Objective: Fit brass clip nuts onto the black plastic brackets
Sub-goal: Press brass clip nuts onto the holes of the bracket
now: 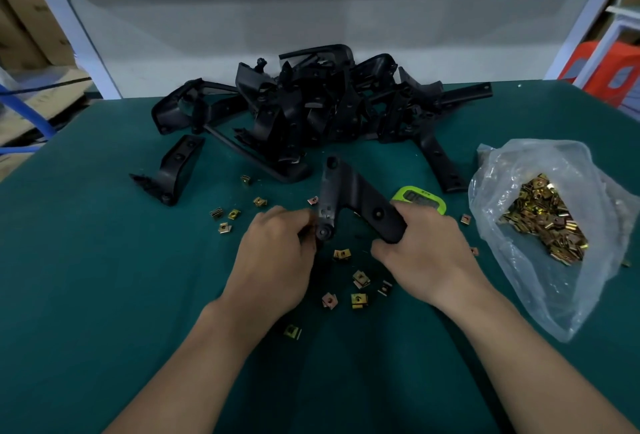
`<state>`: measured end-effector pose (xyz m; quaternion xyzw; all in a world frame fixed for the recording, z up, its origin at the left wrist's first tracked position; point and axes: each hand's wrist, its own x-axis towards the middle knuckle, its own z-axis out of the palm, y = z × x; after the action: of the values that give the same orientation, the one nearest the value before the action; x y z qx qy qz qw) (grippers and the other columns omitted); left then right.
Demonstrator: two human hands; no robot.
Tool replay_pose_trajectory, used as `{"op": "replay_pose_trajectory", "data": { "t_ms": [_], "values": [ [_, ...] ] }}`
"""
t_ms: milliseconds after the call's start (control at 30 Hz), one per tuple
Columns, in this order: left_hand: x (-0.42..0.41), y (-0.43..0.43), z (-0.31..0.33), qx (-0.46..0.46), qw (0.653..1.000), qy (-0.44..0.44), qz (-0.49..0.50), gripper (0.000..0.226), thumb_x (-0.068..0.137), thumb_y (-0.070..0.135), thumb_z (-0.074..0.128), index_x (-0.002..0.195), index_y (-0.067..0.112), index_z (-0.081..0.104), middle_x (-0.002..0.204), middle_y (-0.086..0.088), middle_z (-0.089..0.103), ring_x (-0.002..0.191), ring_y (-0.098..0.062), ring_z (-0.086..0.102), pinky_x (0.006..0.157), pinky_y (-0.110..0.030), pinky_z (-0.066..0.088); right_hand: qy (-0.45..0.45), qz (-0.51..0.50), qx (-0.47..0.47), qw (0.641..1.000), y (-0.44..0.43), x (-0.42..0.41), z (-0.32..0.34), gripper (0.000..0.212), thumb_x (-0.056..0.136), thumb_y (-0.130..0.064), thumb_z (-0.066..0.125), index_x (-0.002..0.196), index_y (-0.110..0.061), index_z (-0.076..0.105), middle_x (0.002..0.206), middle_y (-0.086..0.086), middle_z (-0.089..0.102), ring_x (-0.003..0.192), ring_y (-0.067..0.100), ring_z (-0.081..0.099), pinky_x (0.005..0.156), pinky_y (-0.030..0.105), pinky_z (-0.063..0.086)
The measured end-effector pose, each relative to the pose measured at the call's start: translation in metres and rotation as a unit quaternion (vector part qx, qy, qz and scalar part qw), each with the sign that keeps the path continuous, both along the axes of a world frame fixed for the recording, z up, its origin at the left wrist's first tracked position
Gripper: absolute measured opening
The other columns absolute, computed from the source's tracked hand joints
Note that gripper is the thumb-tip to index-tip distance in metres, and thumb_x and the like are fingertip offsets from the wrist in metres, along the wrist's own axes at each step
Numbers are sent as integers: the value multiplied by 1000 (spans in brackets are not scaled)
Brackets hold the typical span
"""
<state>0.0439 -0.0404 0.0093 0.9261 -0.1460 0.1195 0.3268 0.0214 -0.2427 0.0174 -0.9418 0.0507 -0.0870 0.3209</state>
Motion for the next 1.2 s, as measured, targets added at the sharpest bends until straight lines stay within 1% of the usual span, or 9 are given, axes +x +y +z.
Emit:
{"op": "replay_pose_trajectory", "data": {
  "t_ms": [267, 333, 400, 533, 633, 767, 867, 1033, 1200],
  "values": [
    [-13, 1, 19, -54, 987, -116, 98, 18, 93, 14, 64, 81, 26, 70, 69, 21, 57, 78, -6, 50, 74, -22, 32, 10, -36, -67, 997, -2, -3, 5, 19, 78, -33, 63, 95, -38, 55, 76, -7, 62, 73, 29, 58, 63, 35, 46],
    [-24, -4, 31, -72, 970, -220, 70, 16, 89, 14, 62, 78, 22, 69, 68, 16, 60, 71, -9, 48, 73, -17, 37, 10, -48, -62, 997, -2, -3, 5, 15, 77, -34, 64, 89, -34, 55, 75, -6, 63, 74, 29, 59, 64, 36, 49],
    [-37, -16, 35, -50, 958, -280, -24, 15, 87, 15, 62, 74, 18, 68, 68, 9, 61, 67, -13, 47, 70, -22, 40, 2, -68, -48, 997, -1, -3, 6, 12, 76, -34, 65, 84, -30, 56, 73, -6, 63, 73, 29, 59, 64, 38, 51],
    [-59, -43, 14, 95, 968, -149, -178, 11, 86, 27, 67, 78, 23, 74, 76, 8, 61, 76, -15, 49, 72, -35, 48, -9, -87, -8, 996, -2, -2, 7, 12, 75, -33, 65, 78, -26, 55, 70, -3, 62, 73, 30, 58, 63, 40, 51],
    [-55, -44, -1, 69, 980, -28, -183, 17, 89, 34, 71, 104, 28, 78, 95, 10, 62, 94, -10, 49, 87, -25, 43, -20, -76, 4, 997, -3, -3, 7, 13, 76, -34, 65, 78, -26, 56, 71, -3, 63, 74, 29, 59, 67, 42, 52],
    [-41, -36, 1, 29, 987, -37, -151, 12, 80, 14, 83, 87, 24, 82, 86, 10, 64, 85, -9, 52, 77, -19, 42, -24, -71, 22, 997, -3, -3, 6, 12, 74, -34, 65, 78, -27, 56, 71, -4, 64, 74, 28, 60, 71, 44, 54],
    [-38, -32, 2, 3, 992, -34, -117, 20, 72, 15, 88, 88, 23, 80, 87, 14, 63, 86, -4, 49, 80, -9, 36, -35, -71, 42, 996, -3, -2, 7, 14, 74, -37, 64, 81, -26, 58, 76, -5, 66, 77, 26, 62, 73, 45, 54],
    [-38, -44, -5, 63, 992, -38, -107, 29, 88, 35, 75, 117, 30, 75, 103, 14, 65, 100, -10, 49, 90, -20, 37, -58, -93, 81, 991, -4, -2, 7, 21, 69, -45, 59, 83, -29, 61, 69, -11, 66, 73, 17, 63, 70, 40, 54],
    [-30, -52, -2, 9, 995, 10, -98, 13, 89, 27, 76, 101, 28, 81, 98, 12, 68, 98, -9, 48, 90, -23, 39, -59, -95, 101, 989, -4, -3, 6, 21, 67, -45, 58, 81, -30, 61, 67, -11, 65, 68, 12, 61, 61, 34, 48]
  ]
}}
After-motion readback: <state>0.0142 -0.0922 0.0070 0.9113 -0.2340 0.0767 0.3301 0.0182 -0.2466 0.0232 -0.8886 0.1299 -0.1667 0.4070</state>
